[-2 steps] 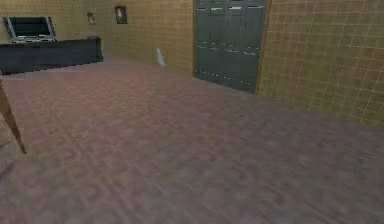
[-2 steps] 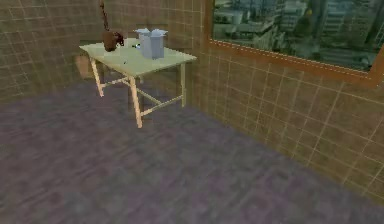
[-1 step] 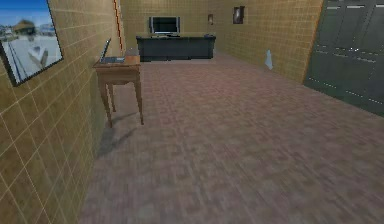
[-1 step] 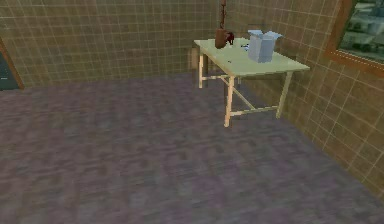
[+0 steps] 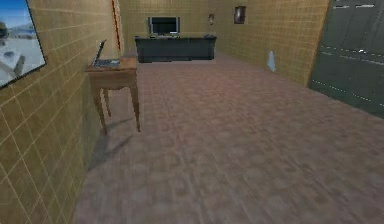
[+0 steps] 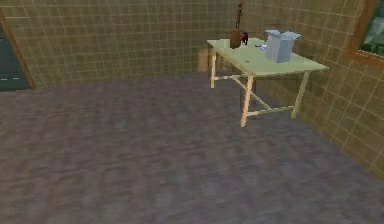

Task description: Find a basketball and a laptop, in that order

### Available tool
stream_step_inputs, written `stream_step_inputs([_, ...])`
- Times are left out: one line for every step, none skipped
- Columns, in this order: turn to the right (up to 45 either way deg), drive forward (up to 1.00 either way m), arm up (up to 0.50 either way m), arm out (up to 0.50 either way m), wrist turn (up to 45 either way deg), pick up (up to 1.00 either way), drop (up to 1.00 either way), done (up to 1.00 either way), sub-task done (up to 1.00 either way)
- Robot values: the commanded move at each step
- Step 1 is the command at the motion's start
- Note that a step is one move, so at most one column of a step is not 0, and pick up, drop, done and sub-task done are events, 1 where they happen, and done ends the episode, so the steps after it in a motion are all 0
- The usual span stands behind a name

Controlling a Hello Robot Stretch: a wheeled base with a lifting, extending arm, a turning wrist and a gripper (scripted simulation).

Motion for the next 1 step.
stream_step_inputs([-12.0,0.00,0.00,0.00,0.0,0.00,0.00,0.00,0.00])
